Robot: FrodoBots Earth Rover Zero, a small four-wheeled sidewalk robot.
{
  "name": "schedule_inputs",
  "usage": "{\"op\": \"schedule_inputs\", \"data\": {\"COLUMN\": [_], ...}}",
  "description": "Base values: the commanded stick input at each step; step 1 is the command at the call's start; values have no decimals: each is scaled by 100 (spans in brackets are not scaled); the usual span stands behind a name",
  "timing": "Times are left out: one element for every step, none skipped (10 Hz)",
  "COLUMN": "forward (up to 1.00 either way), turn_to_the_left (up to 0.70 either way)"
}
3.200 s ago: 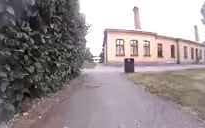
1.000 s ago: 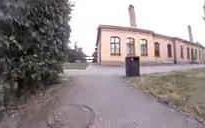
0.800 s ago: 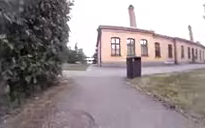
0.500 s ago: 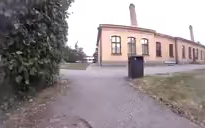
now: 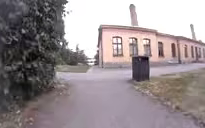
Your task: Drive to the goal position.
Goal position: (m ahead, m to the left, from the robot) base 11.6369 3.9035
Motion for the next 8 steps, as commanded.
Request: {"op": "schedule_inputs", "data": {"forward": [85,85,85,85,85,85,85,85], "turn_to_the_left": [1,1,1,1,1,1,1,1]}}
